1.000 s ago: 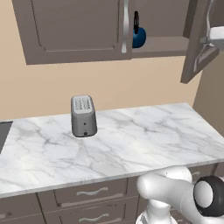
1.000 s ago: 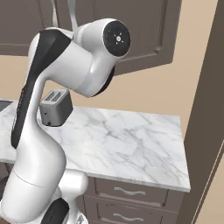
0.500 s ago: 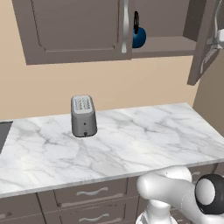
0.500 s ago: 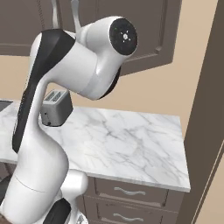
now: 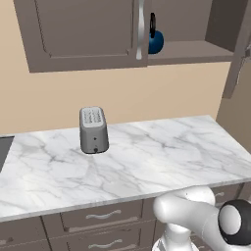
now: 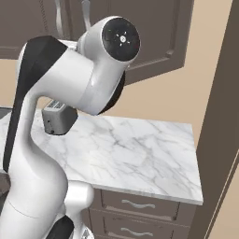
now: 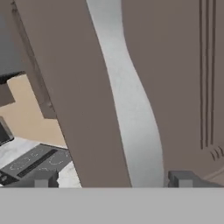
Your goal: Open the cabinet, pick the kettle from the cabinet, and place it in the sink.
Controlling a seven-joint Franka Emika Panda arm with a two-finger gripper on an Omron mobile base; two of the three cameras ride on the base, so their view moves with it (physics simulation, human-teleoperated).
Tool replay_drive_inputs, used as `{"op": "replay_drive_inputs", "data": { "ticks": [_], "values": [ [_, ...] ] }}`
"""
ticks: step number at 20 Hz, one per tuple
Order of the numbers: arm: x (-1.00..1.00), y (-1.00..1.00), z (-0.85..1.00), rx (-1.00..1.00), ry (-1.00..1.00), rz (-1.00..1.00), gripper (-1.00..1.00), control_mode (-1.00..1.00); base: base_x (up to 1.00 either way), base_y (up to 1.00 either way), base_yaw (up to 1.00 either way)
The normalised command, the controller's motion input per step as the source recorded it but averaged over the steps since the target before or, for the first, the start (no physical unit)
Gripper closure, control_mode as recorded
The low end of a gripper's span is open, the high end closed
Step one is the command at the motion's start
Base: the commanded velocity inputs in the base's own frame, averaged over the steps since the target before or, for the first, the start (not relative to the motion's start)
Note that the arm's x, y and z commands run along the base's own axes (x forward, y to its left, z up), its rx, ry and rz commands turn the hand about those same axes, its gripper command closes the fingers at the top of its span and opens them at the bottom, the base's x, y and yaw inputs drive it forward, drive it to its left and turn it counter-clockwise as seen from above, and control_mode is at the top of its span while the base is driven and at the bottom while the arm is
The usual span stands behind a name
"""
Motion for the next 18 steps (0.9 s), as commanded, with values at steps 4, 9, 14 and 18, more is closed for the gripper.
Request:
{"op": "replay_drive_inputs", "data": {
  "ticks": [4, 9, 14, 18],
  "values": [
    [-0.33, 0.21, -0.21, -0.2, 0.05, -0.31, -1.0, -1.0, 0.0, 0.0, 0.0],
    [-0.18, 0.32, -0.21, -0.21, 0.11, -0.43, -1.0, -1.0, 0.0, 0.0, 0.0],
    [-0.14, 0.3, -0.13, -0.18, 0.01, -0.49, -1.0, -1.0, 0.0, 0.0, 0.0],
    [-0.21, 0.27, -0.29, -0.14, 0.0, -0.55, -1.0, -1.0, 0.0, 0.0, 0.0]
  ]
}}
